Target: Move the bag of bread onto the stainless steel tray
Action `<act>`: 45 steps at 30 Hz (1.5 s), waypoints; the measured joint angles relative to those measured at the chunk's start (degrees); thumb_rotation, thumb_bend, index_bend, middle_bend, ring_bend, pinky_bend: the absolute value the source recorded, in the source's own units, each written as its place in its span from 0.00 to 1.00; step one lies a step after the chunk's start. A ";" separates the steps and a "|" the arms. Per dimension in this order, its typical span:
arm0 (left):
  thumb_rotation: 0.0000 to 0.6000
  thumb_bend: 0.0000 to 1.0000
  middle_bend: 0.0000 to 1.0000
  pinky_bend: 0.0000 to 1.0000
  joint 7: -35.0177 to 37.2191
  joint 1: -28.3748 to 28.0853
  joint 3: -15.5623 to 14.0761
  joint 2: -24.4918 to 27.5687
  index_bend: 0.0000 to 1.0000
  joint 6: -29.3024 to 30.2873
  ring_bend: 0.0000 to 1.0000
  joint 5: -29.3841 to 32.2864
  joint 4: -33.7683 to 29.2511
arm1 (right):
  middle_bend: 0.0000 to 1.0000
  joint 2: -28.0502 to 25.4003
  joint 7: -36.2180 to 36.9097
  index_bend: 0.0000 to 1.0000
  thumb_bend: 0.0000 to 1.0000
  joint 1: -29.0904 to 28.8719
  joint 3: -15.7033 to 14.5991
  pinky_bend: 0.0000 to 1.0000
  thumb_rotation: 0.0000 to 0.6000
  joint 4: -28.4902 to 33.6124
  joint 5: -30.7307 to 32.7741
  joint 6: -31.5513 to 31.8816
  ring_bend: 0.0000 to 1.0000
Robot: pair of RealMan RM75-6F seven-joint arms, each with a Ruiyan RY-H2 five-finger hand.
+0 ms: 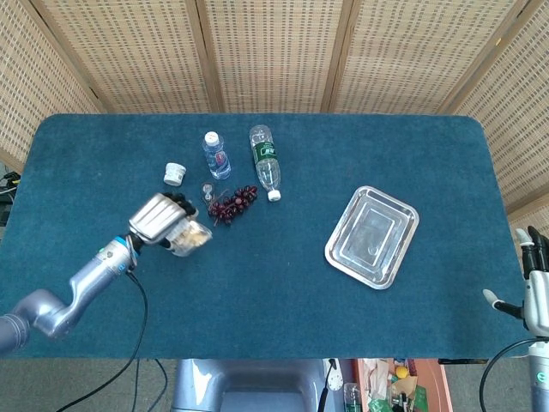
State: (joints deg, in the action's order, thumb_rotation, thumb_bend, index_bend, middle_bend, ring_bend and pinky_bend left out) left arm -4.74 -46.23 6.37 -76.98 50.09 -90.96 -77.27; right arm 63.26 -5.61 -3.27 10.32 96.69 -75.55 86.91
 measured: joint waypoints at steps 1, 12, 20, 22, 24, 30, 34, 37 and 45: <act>1.00 0.00 0.51 0.40 -1.15 -0.72 -0.07 -0.21 0.46 0.30 0.30 -1.49 -1.45 | 0.00 -0.06 0.04 0.00 0.00 0.07 -0.01 0.00 1.00 0.05 0.00 0.08 0.00; 1.00 0.00 0.22 0.33 -4.38 -11.91 -0.68 -15.77 0.16 -0.98 0.17 -8.85 8.50 | 0.00 -0.80 1.64 0.00 0.00 0.63 0.23 0.00 1.00 -0.33 1.36 -0.01 0.00; 1.00 0.00 0.00 0.04 -0.37 -13.04 -1.87 -18.45 0.00 4.35 0.00 -10.32 13.26 | 0.00 -1.46 2.80 0.00 0.00 0.91 -0.30 0.00 1.00 -1.16 0.82 -0.59 0.00; 1.00 0.00 0.00 0.02 -0.25 -11.51 -1.52 -16.37 0.00 6.13 0.00 -8.80 11.50 | 0.00 -1.41 2.91 0.00 0.00 0.74 -0.69 0.00 1.00 -1.39 -0.29 -0.76 0.00; 1.00 0.00 0.00 0.01 -0.41 -9.54 -1.10 -13.54 0.00 7.14 0.00 -6.54 9.12 | 0.00 -1.21 2.90 0.00 0.00 0.34 -1.08 0.00 1.00 -1.72 -1.71 -1.01 0.00; 1.00 0.00 0.00 0.00 -2.01 -1.85 -0.43 -1.15 0.00 9.60 0.00 2.47 -0.80 | 0.00 -0.72 1.63 0.00 0.00 -2.77 -2.75 0.00 1.00 -3.80 -9.69 -2.88 0.00; 1.00 0.00 0.00 0.00 -0.99 5.72 -0.54 7.30 0.00 13.11 0.00 8.64 -7.84 | 0.00 -0.78 0.95 0.00 0.00 -7.06 -3.88 0.00 1.00 -4.73 -17.24 -5.63 0.00; 1.00 0.00 0.00 0.00 2.50 11.88 -1.13 10.94 0.00 17.30 0.00 11.97 -11.21 | 0.00 -0.90 1.13 0.00 0.00 -11.78 -4.66 0.00 1.00 -4.60 -22.37 -9.76 0.00; 1.00 0.00 0.00 0.00 4.91 23.03 -2.71 15.38 0.00 24.98 0.00 19.64 -15.93 | 0.00 2.52 0.60 0.00 0.00 -28.31 -5.37 0.00 1.00 -6.98 -34.38 -23.67 0.00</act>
State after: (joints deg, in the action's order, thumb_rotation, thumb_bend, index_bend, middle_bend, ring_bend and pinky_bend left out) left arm 0.18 -23.20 3.66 -61.61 75.07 -71.31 -93.20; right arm 65.78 -5.01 -31.58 4.95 89.72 -109.93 63.24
